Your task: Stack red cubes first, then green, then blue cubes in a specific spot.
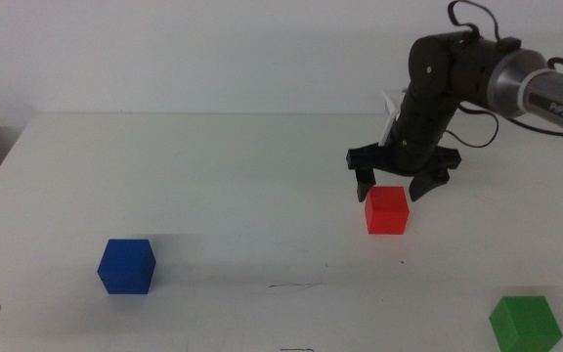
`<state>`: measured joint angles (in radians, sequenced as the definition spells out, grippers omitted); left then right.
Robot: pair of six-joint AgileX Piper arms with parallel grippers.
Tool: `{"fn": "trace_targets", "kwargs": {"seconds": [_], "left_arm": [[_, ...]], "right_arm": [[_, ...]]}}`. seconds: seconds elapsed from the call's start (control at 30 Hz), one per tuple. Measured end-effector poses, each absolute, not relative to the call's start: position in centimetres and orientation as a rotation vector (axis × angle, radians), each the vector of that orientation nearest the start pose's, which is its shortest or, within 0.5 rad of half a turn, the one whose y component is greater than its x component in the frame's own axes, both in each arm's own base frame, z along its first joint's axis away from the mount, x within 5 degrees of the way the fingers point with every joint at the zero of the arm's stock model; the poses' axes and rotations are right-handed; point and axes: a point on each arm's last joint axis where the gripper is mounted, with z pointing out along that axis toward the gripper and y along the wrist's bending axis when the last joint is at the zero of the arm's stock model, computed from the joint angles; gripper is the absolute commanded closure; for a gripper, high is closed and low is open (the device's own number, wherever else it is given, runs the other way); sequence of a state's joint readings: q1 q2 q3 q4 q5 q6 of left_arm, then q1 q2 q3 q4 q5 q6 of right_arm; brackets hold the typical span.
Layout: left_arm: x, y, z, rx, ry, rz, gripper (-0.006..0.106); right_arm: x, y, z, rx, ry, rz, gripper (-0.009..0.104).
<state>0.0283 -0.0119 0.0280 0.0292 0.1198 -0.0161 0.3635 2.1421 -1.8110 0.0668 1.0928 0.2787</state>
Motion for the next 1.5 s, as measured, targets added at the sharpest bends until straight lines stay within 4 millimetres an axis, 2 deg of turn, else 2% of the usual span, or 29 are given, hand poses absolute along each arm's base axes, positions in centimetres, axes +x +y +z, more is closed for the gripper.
{"fn": "trace_targets", "kwargs": {"seconds": [0.1,0.2,0.3,0.37,0.4,0.47,0.6,0.73,0.87,1.03,1.27,1.5], "left_arm": [[5.7,0.2,19.3,-0.015,1.62,0.035,0.018],[5.7,0.2,19.3,-0.015,1.62,0.035,0.018],[5.7,0.2,19.3,-0.015,1.62,0.035,0.018],[5.7,0.2,19.3,-0.015,1.62,0.035,0.018],[5.7,0.2,19.3,-0.015,1.62,0.035,0.018],[5.7,0.2,19.3,-0.015,1.62,0.035,0.018],[5.7,0.2,19.3,-0.015,1.62,0.035,0.018],[5.7,0.2,19.3,-0.015,1.62,0.035,0.018],[5.7,0.2,19.3,-0.015,1.62,0.035,0.018],[5.7,0.2,19.3,-0.015,1.62,0.035,0.018],[5.7,0.2,19.3,-0.015,1.62,0.035,0.018],[5.7,0.2,19.3,-0.015,1.62,0.035,0.018]], "right_arm": [[42.5,16.7,20.3,-0.073,2.953,0.189,0.024],[42.7,16.8,19.3,-0.063,2.968,0.182,0.038],[43.0,16.8,18.3,-0.044,2.976,0.166,0.068],[43.0,16.8,18.3,-0.028,2.971,0.159,0.093],[43.0,16.9,18.4,-0.033,2.966,0.15,0.097],[42.8,17.1,18.8,-0.04,2.959,0.135,0.096],[41.5,18.6,21.0,-0.027,2.934,0.142,0.096],[39.3,21.9,22.6,-0.04,2.92,0.18,0.096],[36.8,25.9,22.6,-0.096,2.928,0.211,0.096],[34.6,28.9,22.6,-0.106,2.932,0.239,0.096],[34.3,29.5,22.5,-0.014,2.918,0.226,0.096],[34.7,29.8,20.2,0.009,2.959,0.179,0.096]]}}
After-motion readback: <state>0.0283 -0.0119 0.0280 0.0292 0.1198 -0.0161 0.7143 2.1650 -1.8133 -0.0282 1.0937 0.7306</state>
